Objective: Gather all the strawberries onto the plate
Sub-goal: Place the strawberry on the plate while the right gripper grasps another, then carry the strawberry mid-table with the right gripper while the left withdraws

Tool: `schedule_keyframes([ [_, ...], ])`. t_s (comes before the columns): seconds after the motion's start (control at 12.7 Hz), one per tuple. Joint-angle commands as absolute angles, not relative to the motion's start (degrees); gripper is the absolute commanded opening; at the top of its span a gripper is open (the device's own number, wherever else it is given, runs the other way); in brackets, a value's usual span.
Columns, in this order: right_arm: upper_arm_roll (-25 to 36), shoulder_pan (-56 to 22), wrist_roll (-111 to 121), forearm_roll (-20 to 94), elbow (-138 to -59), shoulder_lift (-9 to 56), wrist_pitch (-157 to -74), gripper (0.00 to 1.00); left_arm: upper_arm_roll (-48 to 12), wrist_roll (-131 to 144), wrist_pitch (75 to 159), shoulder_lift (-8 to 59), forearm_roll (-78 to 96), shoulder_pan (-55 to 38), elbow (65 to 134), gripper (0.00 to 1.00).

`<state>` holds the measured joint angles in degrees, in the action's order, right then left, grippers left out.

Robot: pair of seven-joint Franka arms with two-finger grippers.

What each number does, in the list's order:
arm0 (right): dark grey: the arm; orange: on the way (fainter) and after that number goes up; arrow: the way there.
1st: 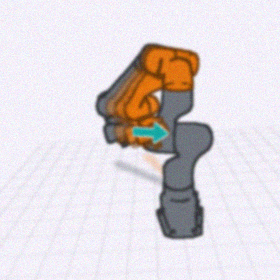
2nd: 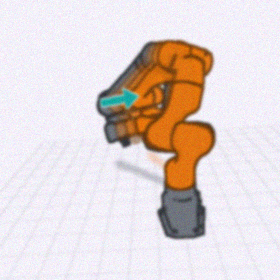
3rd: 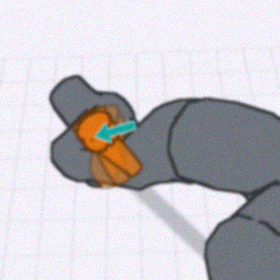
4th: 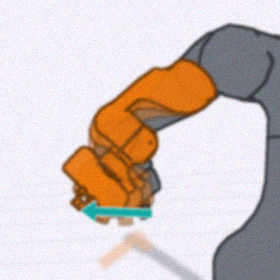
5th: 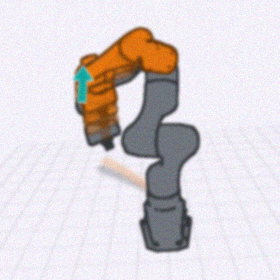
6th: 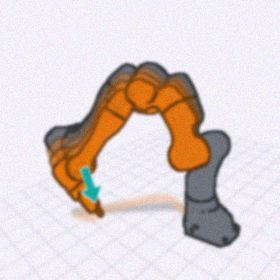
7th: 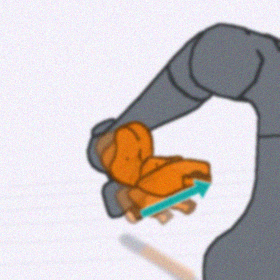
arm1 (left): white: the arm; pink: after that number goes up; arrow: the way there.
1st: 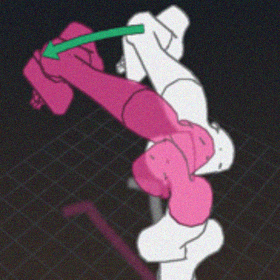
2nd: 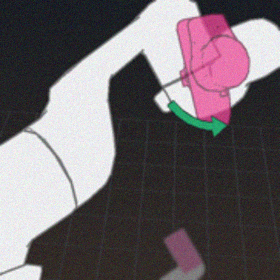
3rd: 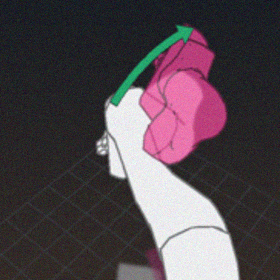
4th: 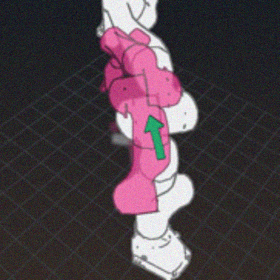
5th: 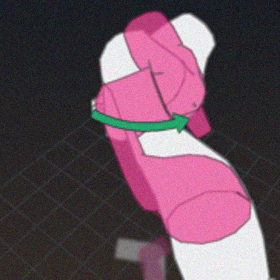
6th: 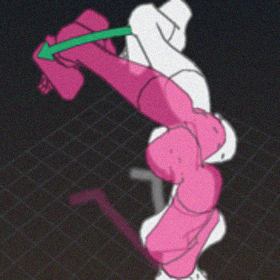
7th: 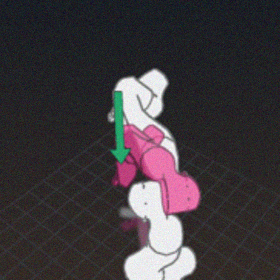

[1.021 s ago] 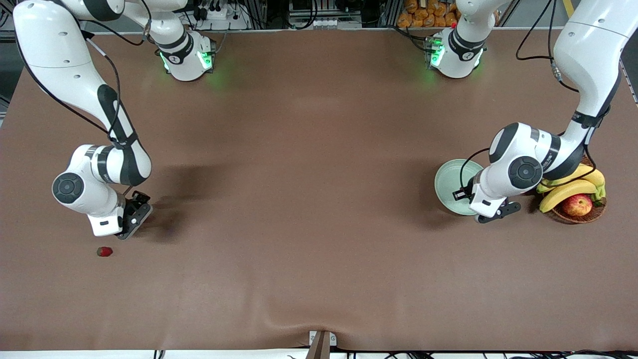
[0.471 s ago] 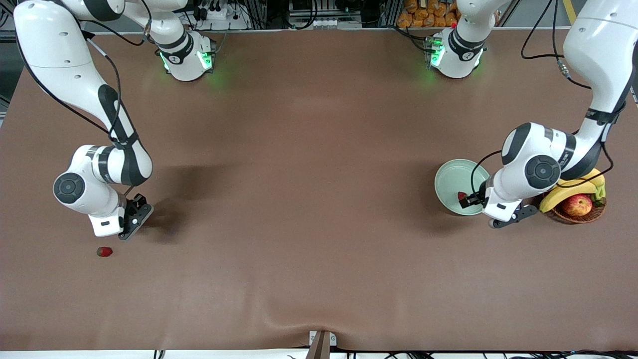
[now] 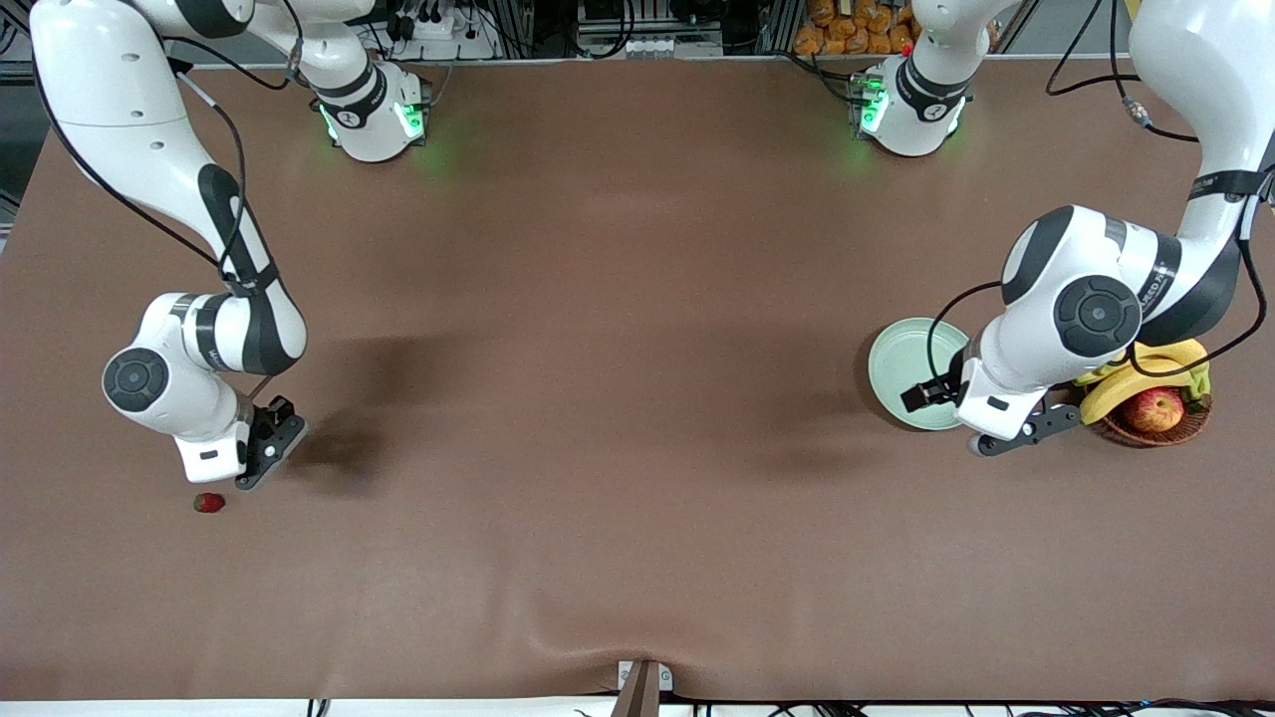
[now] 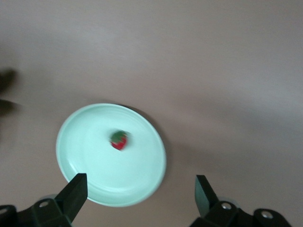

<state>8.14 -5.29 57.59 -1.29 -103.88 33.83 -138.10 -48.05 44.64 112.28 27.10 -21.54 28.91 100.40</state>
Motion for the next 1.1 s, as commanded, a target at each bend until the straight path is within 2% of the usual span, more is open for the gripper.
schedule_keyframes([
  [0.0, 8.26, -9.48, 51.62, -0.97, -99.77, 33.05, -133.86, 0.0, -48.08, 45.78, 110.92, 27.25, -18.99, 26.64, 98.53, 1.0],
  [0.55, 7.21, -28.36, 26.14, -0.79, -90.89, 37.52, -134.47, 0.0, -47.81, 64.85, 111.27, 30.93, -18.54, 16.01, 94.13, 1.0],
  [0.63, 2.86, -40.92, 4.79, 0.78, -85.4, 44.66, -139.87, 0.0, -46.07, 70.08, 111.18, 32.59, -19.59, 14.26, 94.91, 1.0],
  [1.02, 2.81, -42.01, 3.43, 0.88, -85.43, 44.74, -140.54, 0.0, -45.79, 70.14, 111.01, 32.7, -19.69, 14.24, 95.01, 1.0],
])
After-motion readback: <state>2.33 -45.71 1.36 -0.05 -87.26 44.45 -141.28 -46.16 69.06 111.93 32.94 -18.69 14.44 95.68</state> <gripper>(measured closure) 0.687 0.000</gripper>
